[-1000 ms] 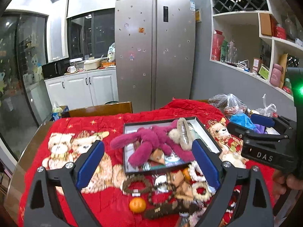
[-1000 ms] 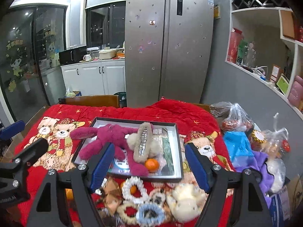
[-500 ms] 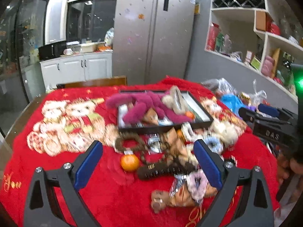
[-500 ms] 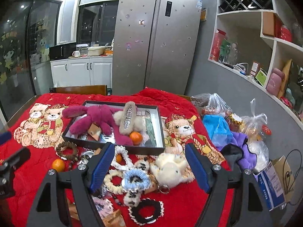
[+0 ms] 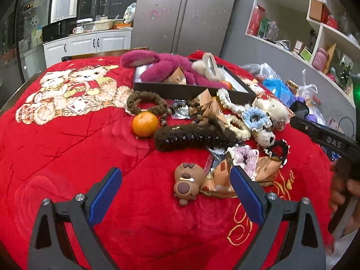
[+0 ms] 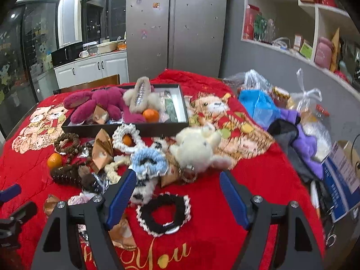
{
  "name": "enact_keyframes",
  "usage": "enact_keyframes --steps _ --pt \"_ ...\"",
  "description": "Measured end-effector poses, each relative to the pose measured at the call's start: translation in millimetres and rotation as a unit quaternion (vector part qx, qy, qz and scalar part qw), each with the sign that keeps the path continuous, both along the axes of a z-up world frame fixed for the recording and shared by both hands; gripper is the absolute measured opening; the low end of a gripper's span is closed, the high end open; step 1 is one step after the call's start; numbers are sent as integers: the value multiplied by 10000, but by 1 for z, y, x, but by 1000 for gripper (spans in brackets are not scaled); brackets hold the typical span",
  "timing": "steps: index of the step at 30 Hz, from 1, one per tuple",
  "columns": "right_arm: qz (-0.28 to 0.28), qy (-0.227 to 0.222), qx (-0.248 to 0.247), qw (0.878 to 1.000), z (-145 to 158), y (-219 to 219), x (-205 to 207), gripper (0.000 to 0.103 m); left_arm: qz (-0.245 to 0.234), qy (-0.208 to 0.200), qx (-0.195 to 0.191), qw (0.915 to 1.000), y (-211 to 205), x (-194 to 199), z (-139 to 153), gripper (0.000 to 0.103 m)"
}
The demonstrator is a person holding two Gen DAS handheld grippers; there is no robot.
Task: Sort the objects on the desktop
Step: 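Withdraw both grippers from the box back toward the pile, then move left gripper to the brown capybara figure while right gripper approaches a gold candy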
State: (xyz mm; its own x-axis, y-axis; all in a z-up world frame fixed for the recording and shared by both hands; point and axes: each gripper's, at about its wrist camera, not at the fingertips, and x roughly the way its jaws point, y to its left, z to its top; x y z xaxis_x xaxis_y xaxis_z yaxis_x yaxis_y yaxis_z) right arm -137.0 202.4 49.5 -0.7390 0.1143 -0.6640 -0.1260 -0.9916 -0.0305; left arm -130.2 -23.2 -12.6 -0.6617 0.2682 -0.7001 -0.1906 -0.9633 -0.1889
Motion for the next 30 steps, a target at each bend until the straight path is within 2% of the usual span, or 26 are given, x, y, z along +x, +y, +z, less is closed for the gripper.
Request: enact_keyframes --steps 4,11,15,19,26,30 --pt "234 -62 -336 9991 -14 -5 13 79 -86 -50 -151 9998 8 -3 -8 97" --pt "761 -284 -577 9950 -39 -31 29 79 -133 -136 -280 9994 15 -8 -21 97" --pt "912 -442 -366 9942 -51 -45 25 79 -122 -333 -244 9991 12 -13 -30 97" --pt "960 -667 -408 9923 -67 -48 18 79 -77 -542 -103 9984 7 -20 -38 97" --pt "1052 -670 -368 9915 -75 -51 15 79 -54 -579 -550 9968 19 -22 -41 96" --pt "1053 -713 -324 9914 -77 -52 14 79 -44 -581 -578 9966 19 -22 -41 96"
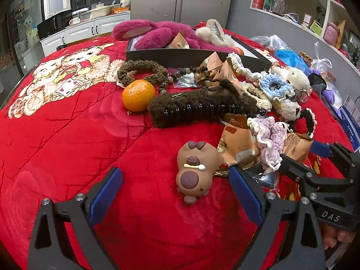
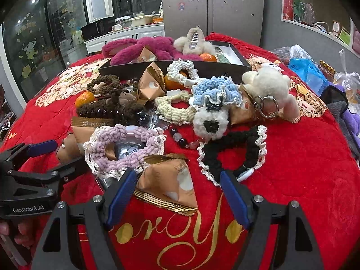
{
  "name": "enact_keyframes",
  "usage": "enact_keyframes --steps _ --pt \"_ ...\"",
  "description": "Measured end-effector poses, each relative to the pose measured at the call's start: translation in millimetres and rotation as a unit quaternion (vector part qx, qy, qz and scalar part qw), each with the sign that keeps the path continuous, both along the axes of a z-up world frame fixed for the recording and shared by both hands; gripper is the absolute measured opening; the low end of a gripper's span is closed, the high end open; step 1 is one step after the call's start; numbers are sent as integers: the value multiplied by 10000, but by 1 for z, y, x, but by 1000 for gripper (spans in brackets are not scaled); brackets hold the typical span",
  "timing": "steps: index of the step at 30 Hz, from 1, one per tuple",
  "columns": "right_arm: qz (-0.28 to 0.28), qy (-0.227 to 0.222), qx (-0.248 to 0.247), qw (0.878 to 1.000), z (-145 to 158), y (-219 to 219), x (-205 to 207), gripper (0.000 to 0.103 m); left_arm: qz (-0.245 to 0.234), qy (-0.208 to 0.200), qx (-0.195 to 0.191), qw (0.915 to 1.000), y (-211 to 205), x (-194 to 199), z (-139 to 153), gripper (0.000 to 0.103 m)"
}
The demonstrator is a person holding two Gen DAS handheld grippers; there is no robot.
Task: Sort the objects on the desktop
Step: 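Move left gripper to the brown capybara figure while right gripper approaches a gold candy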
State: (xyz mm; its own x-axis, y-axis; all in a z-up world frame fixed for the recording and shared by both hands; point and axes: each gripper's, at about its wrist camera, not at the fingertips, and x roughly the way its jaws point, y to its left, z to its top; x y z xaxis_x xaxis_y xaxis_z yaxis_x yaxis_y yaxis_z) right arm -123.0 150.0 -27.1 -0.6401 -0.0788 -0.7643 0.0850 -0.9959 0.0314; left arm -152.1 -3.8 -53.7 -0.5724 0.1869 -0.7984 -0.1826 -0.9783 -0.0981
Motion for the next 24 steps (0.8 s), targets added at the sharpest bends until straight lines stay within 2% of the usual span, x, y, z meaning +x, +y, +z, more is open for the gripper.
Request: enact_keyframes --steps 4,7,9,11,12,13,14,17,24 --pt "1 -29 97 9999 -1 -2 -1 77 9 7 -45 10000 0 0 -1 95" --pt "-17 -24 189 9998 -2 -4 0 73 47 36 -96 9999 0 1 0 88" --pt "-38 -11 263 9996 -1 -5 0 63 79 86 -111 9999 -1 2 2 76" --pt "-19 -46 228 9997 -2 -5 0 54 75 136 -80 9998 -2 4 3 60" --pt "-29 -46 206 9998 -2 -4 0 53 36 162 -36 9999 -2 5 4 55" --pt "-40 -40 216 9998 -2 -5 0 53 -16 186 6 9998 -2 5 5 43" --pt "-46 -40 234 9997 -2 -5 0 52 -105 194 35 9998 0 6 6 38" --pt "-75 -40 191 9998 -1 -7 2 46 -120 256 -105 9995 5 8 7 35" --pt "-102 -61 261 9996 1 -12 7 45 -62 295 10 9995 1 11 9 35"
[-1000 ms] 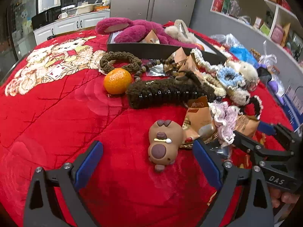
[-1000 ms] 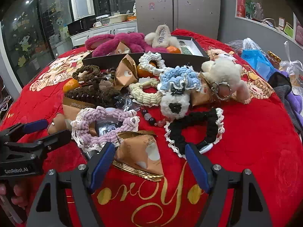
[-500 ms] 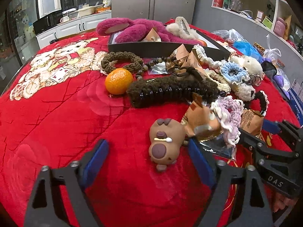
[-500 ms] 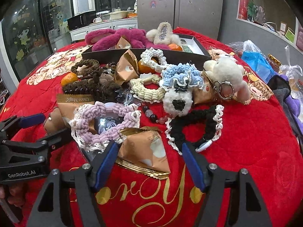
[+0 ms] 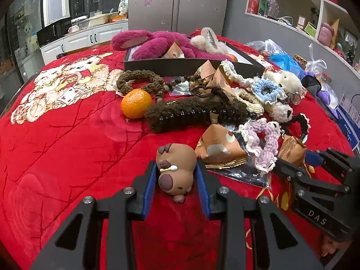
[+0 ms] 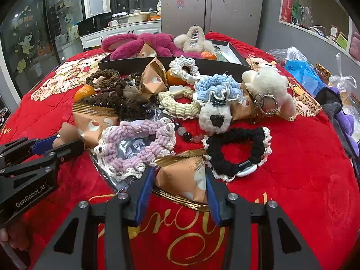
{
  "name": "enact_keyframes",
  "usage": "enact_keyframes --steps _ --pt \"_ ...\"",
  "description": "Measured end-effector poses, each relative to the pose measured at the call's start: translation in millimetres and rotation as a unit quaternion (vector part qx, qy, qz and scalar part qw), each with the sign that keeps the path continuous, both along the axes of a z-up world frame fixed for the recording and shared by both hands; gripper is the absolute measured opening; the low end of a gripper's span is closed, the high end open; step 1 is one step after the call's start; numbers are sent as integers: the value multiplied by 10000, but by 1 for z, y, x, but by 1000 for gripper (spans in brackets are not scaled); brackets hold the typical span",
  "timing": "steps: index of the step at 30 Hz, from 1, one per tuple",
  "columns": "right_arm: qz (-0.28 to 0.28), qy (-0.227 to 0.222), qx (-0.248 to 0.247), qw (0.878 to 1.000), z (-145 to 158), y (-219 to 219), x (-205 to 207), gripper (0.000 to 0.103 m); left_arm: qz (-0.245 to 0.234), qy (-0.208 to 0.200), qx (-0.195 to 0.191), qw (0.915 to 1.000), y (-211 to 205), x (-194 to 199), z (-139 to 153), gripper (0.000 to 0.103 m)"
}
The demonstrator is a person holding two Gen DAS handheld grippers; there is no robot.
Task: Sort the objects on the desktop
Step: 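Move left gripper to the brown capybara figure while right gripper approaches a gold candy, then close left gripper on the capybara figure while right gripper closes on the gold candy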
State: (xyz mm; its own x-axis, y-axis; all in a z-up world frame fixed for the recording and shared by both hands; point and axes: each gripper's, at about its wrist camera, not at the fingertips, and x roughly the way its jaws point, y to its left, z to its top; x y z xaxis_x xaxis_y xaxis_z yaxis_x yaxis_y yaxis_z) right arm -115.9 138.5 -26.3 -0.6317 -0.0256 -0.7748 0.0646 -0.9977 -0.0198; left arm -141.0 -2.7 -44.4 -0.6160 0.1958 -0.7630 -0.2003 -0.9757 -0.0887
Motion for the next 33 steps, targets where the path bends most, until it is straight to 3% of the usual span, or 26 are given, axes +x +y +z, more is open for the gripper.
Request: enact_keyframes --steps 7,13,26,33 --pt "-5 -13 21 10000 6 -2 2 45 -7 122 -138 9998 3 8 6 35" --pt "7 179 55 9998 26 -9 6 45 38 191 6 9998 0 14 19 35" --pt "126 720 99 9973 81 -22 14 45 53 721 123 9973 3 23 85 35" --pt "180 938 77 9954 101 -28 13 45 152 929 122 9955 2 23 104 35"
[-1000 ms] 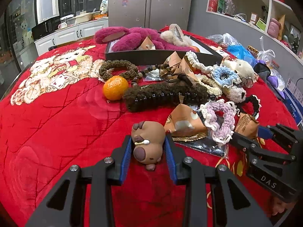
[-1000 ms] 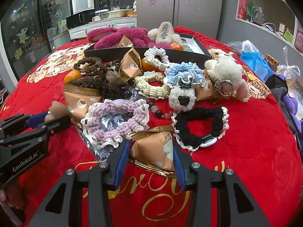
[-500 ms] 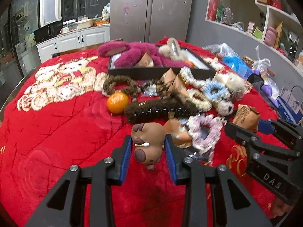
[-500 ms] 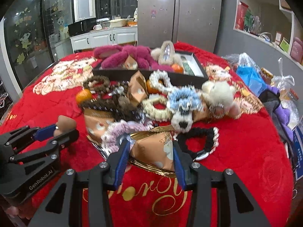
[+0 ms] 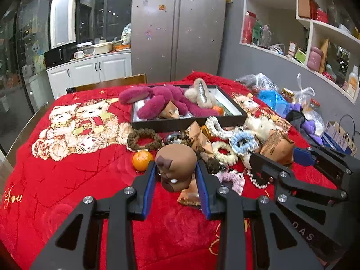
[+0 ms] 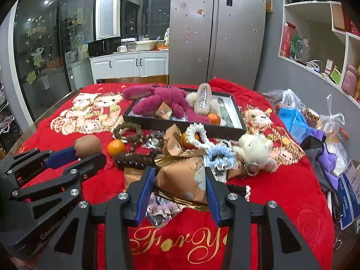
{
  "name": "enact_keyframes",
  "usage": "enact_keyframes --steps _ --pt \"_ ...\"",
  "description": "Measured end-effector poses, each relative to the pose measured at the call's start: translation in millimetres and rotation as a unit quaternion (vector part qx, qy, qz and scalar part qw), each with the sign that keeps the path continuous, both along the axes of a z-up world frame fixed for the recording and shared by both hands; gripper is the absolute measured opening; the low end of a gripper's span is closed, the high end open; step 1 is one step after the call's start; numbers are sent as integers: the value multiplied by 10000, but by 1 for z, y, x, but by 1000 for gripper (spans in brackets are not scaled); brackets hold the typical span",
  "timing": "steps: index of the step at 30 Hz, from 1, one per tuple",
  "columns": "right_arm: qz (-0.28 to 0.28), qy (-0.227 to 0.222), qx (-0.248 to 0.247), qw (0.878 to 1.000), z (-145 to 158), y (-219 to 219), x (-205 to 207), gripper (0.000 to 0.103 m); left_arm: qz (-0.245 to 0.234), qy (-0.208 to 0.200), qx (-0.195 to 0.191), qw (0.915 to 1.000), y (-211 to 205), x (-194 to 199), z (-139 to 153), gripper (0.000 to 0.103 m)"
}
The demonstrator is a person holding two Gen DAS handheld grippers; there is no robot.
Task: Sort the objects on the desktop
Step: 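Close left gripper on the capybara figure while right gripper closes on the gold candy, then carry the capybara in left gripper while right gripper carries the gold candy over the box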
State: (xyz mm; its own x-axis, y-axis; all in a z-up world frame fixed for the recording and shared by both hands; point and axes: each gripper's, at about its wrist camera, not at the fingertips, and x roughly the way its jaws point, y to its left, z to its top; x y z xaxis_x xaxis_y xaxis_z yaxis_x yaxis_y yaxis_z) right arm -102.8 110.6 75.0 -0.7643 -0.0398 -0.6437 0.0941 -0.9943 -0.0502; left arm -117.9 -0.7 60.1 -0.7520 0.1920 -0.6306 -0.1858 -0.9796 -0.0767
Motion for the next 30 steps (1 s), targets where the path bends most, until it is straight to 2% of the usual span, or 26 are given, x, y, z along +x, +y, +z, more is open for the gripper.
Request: enact_keyframes --steps 10,15,21,30 --pt "60 -11 10 10000 6 -1 -22 45 51 -51 -20 10000 6 -26 3 35" --pt "-46 -88 -131 9999 10 5 -38 45 -28 13 -52 10000 10 -46 18 35" --pt "-184 85 -53 9998 34 9 -58 45 -83 147 -28 9999 12 -69 44 35" --pt "-100 602 526 9967 78 -2 -79 45 33 190 191 9996 7 -111 64 35"
